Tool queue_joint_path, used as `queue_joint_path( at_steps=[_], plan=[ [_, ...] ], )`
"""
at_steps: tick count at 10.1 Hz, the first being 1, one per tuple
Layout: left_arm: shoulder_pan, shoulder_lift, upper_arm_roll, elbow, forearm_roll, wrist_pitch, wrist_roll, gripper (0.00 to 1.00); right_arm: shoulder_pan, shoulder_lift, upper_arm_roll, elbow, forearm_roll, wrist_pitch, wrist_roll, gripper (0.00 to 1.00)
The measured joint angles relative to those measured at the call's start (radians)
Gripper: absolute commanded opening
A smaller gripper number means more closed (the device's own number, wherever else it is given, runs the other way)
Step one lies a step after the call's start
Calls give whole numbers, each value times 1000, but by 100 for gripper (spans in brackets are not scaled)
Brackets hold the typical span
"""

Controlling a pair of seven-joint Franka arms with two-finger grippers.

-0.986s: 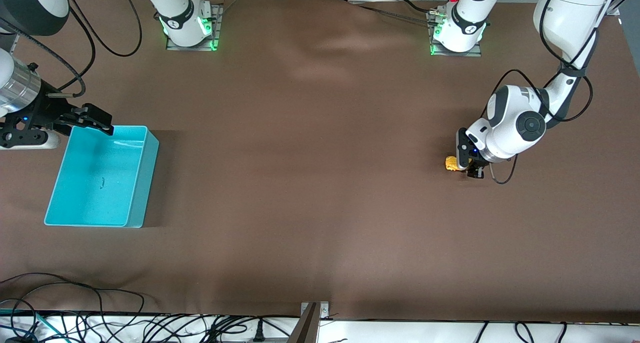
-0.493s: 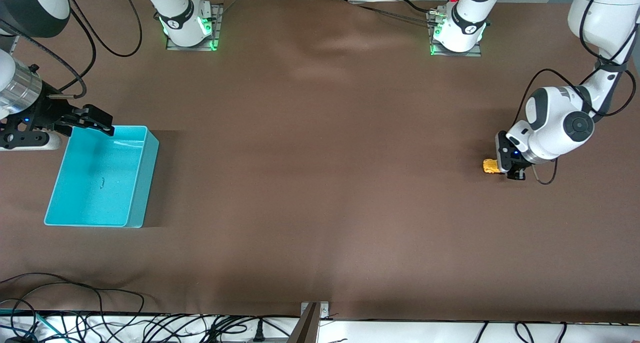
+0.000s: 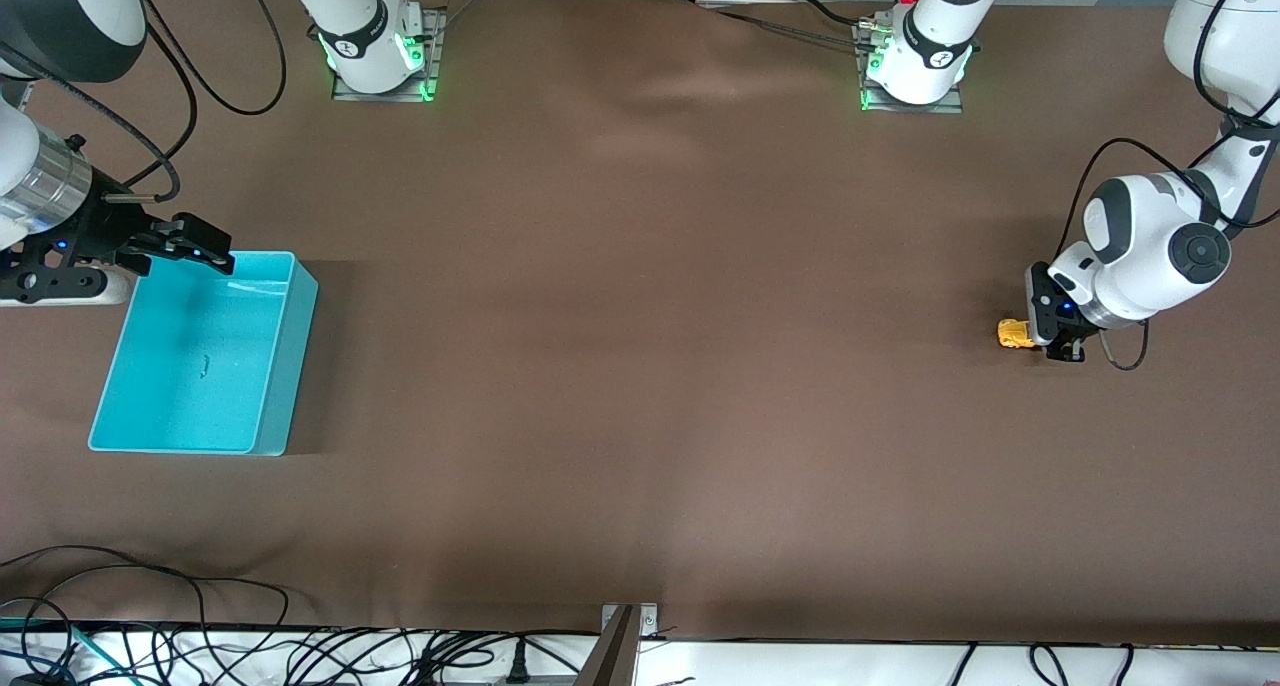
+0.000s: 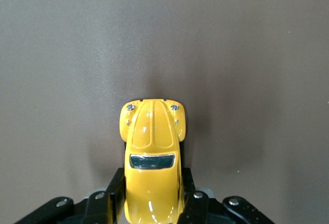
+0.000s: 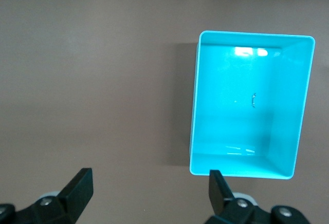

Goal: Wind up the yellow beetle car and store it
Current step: 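Pull the car backward along the table with the left gripper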

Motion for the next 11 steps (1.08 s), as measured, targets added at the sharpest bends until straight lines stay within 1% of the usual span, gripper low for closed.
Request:
queue_joint_path(
  at_steps=[6, 7, 8, 9, 11],
  plan=[
    [8, 2, 0, 4, 0, 0, 15, 7, 0, 0, 0, 0, 1, 0, 0, 100],
    [11, 3, 0, 6, 1, 0, 19, 12, 0, 0, 0, 0, 1, 0, 0, 100],
    [13, 4, 0, 7, 1, 0, 20, 49, 0, 0, 0, 0, 1, 0, 0, 100],
    [14, 5, 0, 8, 1, 0, 20, 99, 0, 0, 0, 0, 1, 0, 0, 100],
    [15, 15, 0, 14, 2, -2, 21, 100, 0, 0, 0, 0, 1, 0, 0, 100]
  ],
)
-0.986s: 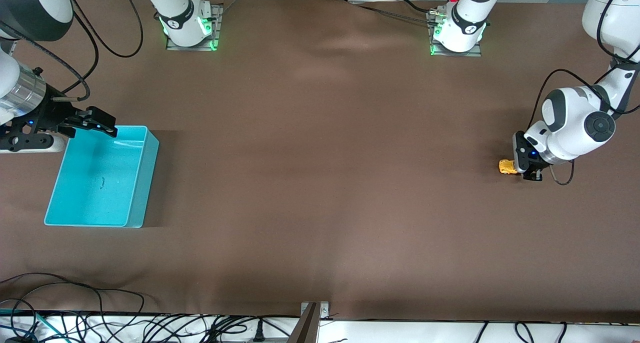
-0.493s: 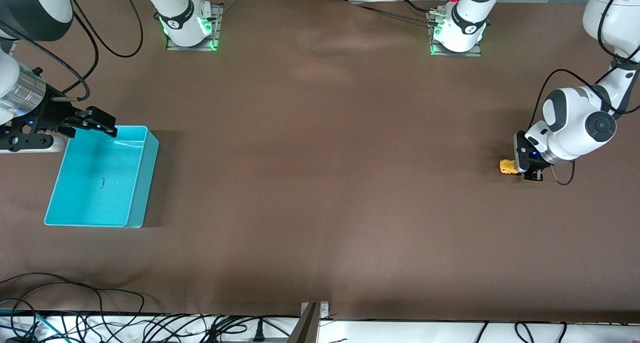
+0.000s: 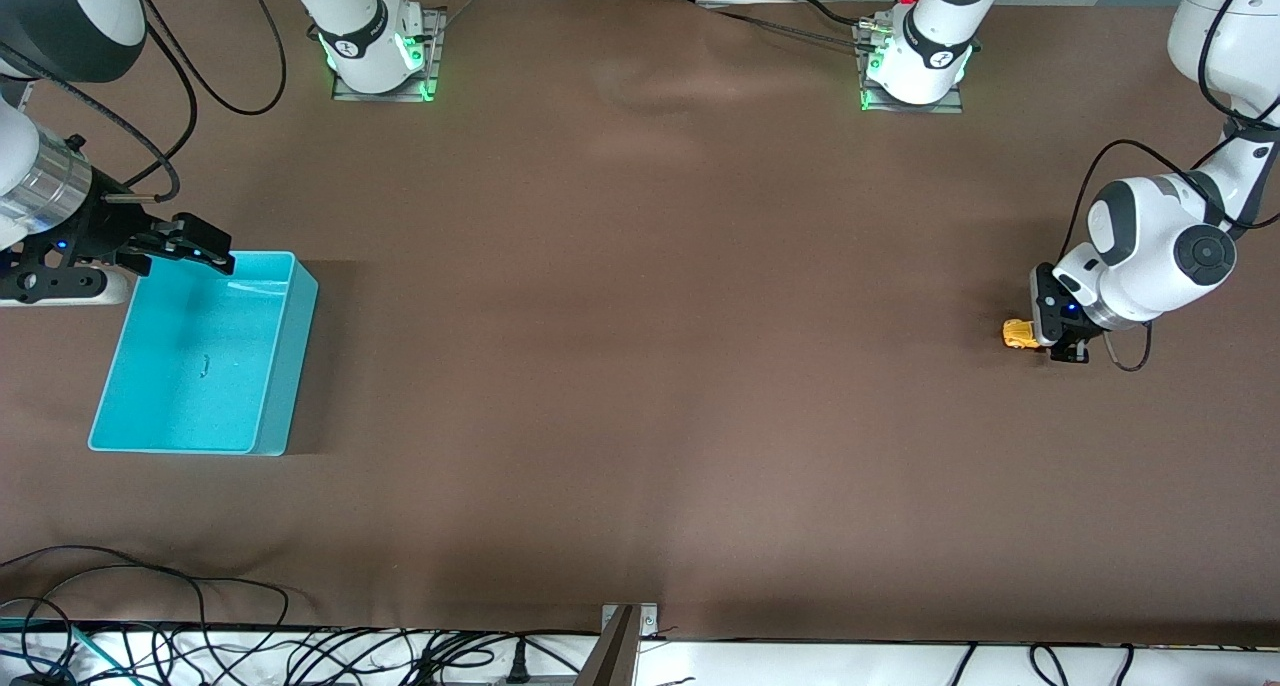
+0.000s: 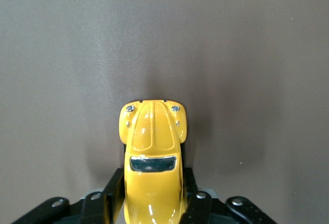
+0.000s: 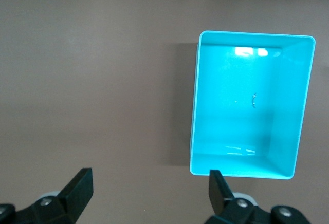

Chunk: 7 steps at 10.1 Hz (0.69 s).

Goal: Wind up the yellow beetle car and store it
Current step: 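Pull the car backward along the table with the left gripper, then open the left gripper, letting the car roll toward the teal bin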

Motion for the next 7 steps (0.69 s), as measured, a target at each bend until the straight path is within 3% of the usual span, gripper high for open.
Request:
queue_joint_path(
  at_steps=[3, 7],
  plan=[
    [2, -12, -21, 64, -20, -139, -7, 100, 0, 0, 0, 0, 0, 1, 0, 100],
    [0, -59, -70, 272, -69, -557, -118, 100, 0, 0, 0, 0, 0, 2, 0, 100]
  ],
)
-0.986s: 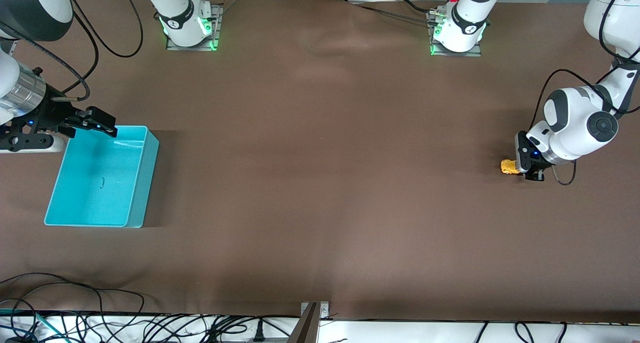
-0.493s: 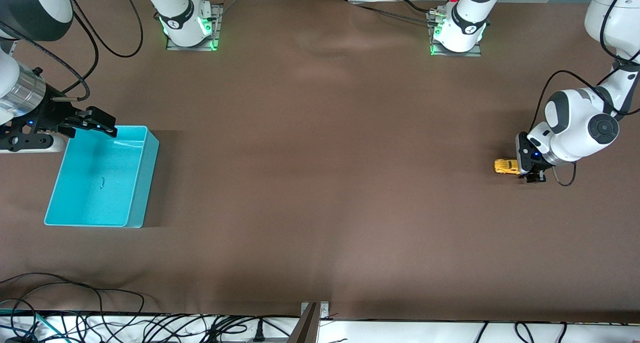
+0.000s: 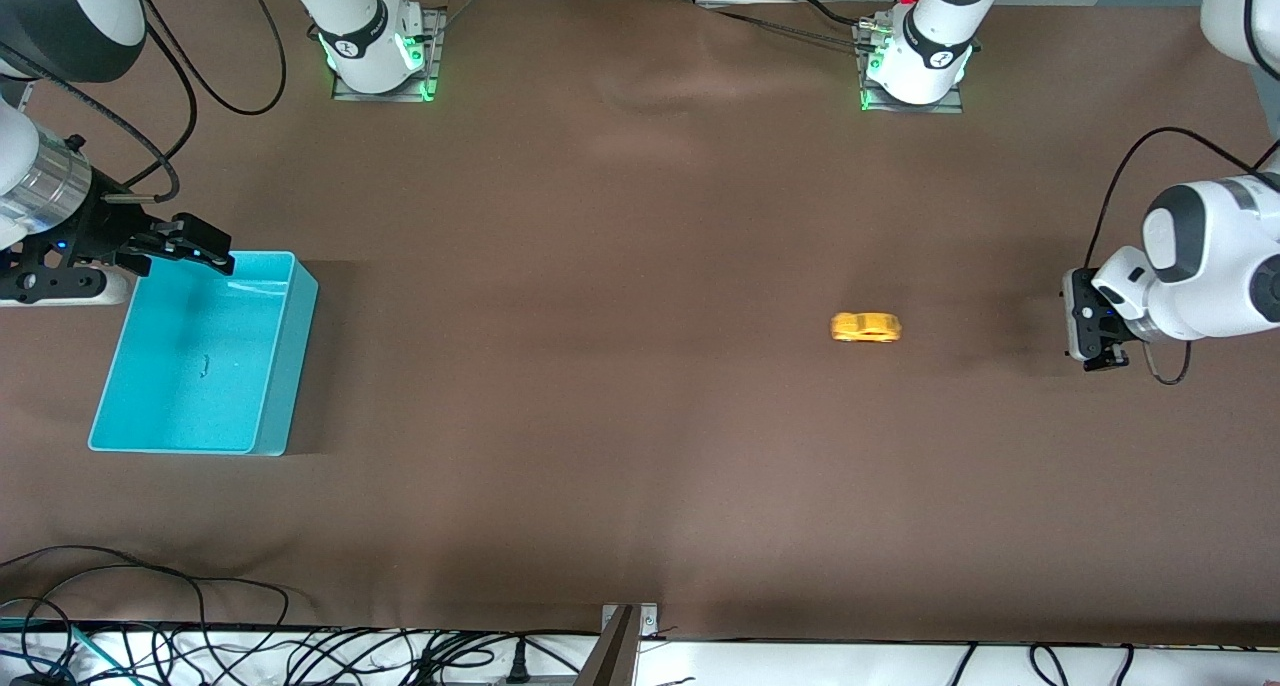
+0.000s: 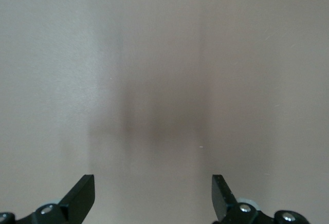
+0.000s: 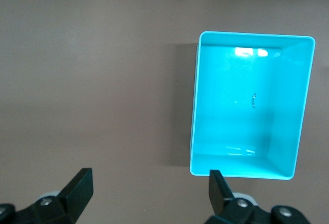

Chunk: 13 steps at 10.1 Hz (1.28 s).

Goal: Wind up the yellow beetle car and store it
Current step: 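Open the left gripper, letting the car roll toward the teal bin, then raise the left gripper away while the right gripper moves toward the car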

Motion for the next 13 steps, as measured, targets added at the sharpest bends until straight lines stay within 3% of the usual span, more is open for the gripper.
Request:
queue_joint_path(
  at_steps=[2, 7, 13],
  plan=[
    [-1, -15, -32, 97, -2, -179, -121, 100, 0, 0, 0, 0, 0, 1, 0, 100],
    [-1, -32, -42, 251, -3, -423, -363, 100, 0, -1, 0, 1, 0, 1, 0, 100],
    [0, -39, -53, 381, -40, -576, -611, 100, 0, -3, 0, 3, 3, 1, 1, 100]
  ],
)
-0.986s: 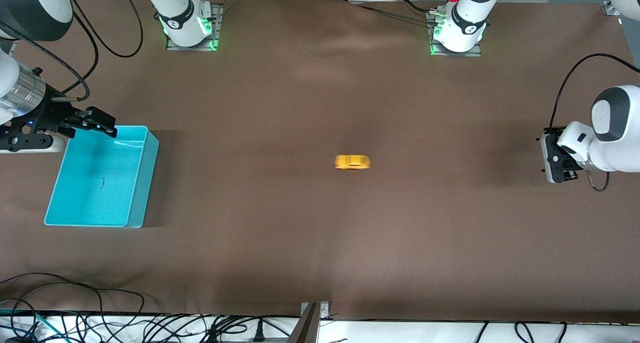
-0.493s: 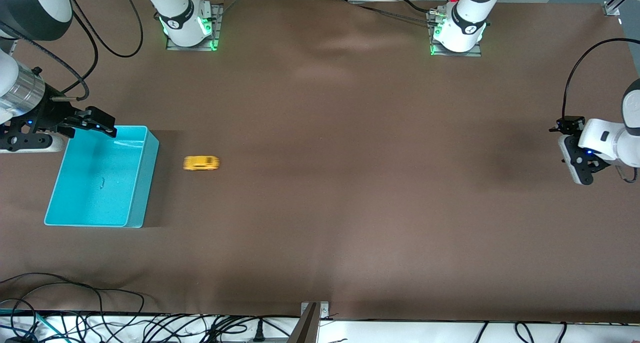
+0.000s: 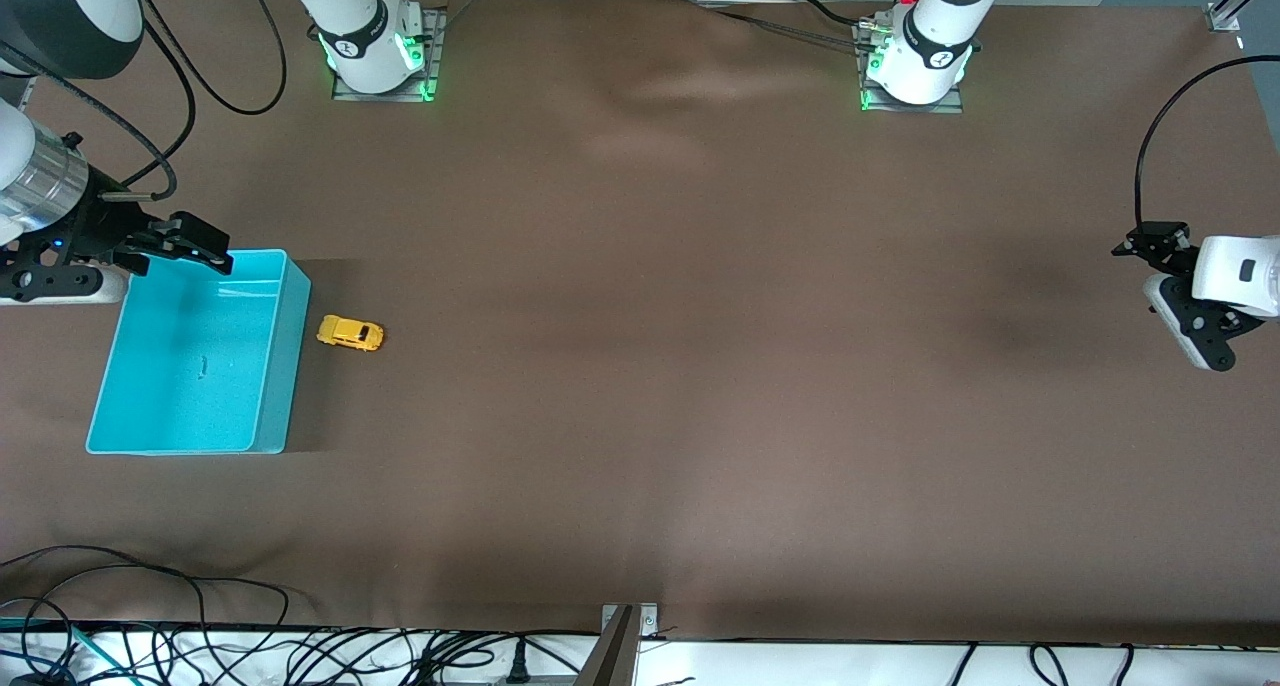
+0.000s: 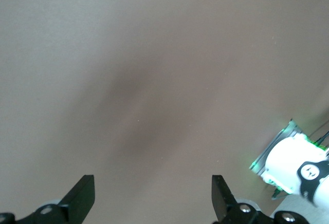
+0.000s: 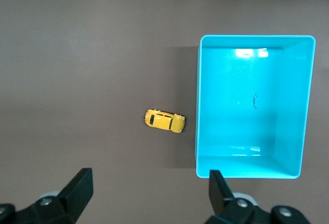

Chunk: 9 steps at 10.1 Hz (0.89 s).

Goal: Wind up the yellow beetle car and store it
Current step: 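Raise the left gripper away while the right gripper moves toward the car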

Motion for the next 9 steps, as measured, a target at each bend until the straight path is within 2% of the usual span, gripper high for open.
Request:
queue_joint_path(
  at_steps=[3, 9],
  plan=[
    [-1, -22, -64, 86, -11, -51, -250, 100, 4, -1, 4, 3, 10, 10, 1, 100],
    [-12, -137, -147, 94, -120, -79, -780, 100, 3, 0, 4, 3, 10, 48, 1, 100]
  ],
)
